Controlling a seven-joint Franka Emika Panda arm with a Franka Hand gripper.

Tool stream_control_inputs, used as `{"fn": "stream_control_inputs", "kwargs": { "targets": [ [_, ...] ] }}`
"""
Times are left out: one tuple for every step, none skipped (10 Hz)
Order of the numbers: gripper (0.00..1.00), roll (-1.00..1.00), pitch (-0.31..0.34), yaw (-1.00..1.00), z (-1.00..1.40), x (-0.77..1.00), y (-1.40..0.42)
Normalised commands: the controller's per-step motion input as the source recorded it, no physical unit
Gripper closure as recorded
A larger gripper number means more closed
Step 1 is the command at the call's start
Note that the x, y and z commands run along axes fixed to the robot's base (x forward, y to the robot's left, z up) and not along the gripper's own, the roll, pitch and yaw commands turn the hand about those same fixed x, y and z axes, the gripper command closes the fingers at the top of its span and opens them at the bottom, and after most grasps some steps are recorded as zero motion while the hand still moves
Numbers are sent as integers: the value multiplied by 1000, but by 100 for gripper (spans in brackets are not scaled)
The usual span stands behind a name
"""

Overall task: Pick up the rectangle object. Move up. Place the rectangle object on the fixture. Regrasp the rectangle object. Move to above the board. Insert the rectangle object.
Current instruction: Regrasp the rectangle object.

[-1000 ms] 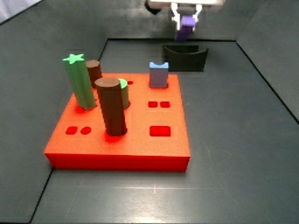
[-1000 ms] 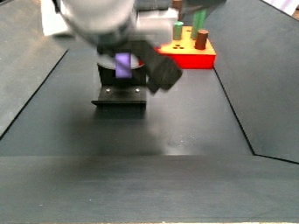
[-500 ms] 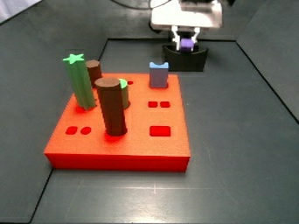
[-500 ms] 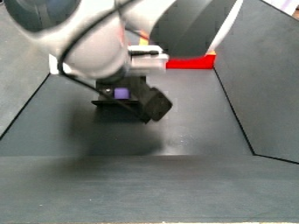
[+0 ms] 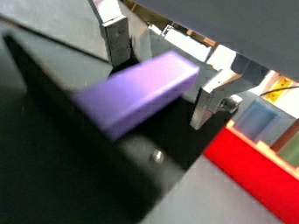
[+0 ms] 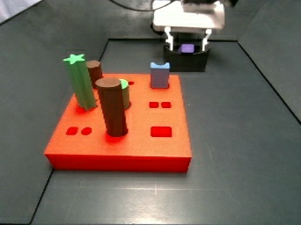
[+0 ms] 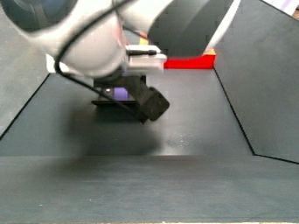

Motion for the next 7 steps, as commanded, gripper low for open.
{"fn": "stream_control_inputs", "kwargs": {
  "targets": [
    [0,48,-40,67,1000,-27,-1],
    [0,50,-4,72,1000,-38,-1],
    [0,52,25,68,1000,-39,-1],
    [0,48,61,54,925,-42,-2],
    [0,41,73,44,807,-39,-2],
    [0,32,82,20,563,-32,1],
    [0,26,85,4,379,-34,4]
  ]
}}
